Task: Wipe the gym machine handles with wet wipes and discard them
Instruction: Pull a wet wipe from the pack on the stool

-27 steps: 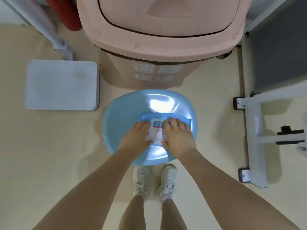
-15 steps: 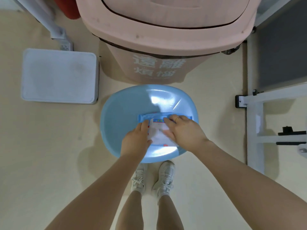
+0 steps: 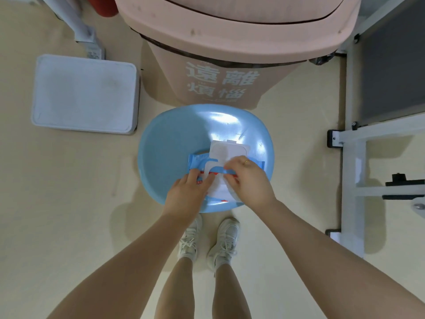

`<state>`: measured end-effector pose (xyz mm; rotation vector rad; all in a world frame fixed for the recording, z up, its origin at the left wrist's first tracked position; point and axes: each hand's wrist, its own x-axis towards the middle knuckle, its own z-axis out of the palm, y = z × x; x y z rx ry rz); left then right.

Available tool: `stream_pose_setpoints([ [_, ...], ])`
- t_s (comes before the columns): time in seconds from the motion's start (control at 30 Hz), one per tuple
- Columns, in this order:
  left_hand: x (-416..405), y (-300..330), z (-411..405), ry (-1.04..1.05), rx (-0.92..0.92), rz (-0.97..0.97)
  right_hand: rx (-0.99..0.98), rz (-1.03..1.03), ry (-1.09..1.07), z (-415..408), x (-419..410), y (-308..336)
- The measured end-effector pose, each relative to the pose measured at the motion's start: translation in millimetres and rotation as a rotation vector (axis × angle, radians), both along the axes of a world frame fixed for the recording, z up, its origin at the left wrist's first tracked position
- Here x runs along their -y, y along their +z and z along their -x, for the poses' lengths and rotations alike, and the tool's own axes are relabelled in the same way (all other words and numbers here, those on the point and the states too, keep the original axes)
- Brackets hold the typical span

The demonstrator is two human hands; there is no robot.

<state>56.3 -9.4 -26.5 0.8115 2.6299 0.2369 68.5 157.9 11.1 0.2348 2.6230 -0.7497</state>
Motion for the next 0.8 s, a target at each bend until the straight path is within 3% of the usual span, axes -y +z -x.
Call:
stream_pose_setpoints([
  [0.07, 0.2, -1.8, -1.2, 0.002, -0.015, -0.011, 0.012, -0.159, 0.184, -4.2, 2.0, -3.4],
  [0.27, -0.5, -3.7, -0.9, 0.011, -0.048, -0.04, -0.013, -0.436, 0.277, 4.1, 19.9, -0.1],
  [0.43, 1.0, -5.9, -3.8, -0.001, -0.082, -0.03, -0.004, -0.434, 0.173, 7.5, 20.9, -2.6],
  [0.57, 0.3, -2.9, -3.5, -0.001, -0.078, -0.036, 0.099, -0.267, 0.132, 5.6, 11.0, -1.0],
  [0.67, -1.6, -0.1, -1.8, 0.014, -0.053, -0.046, 0.068, -0.13, -0.003, 2.4, 1.0, 10.4],
  [0.8, -3.1, 1.9, -1.2, 0.028, -0.026, -0.049, 0.106, -0.207, 0.117, 5.3, 1.4, 11.3],
])
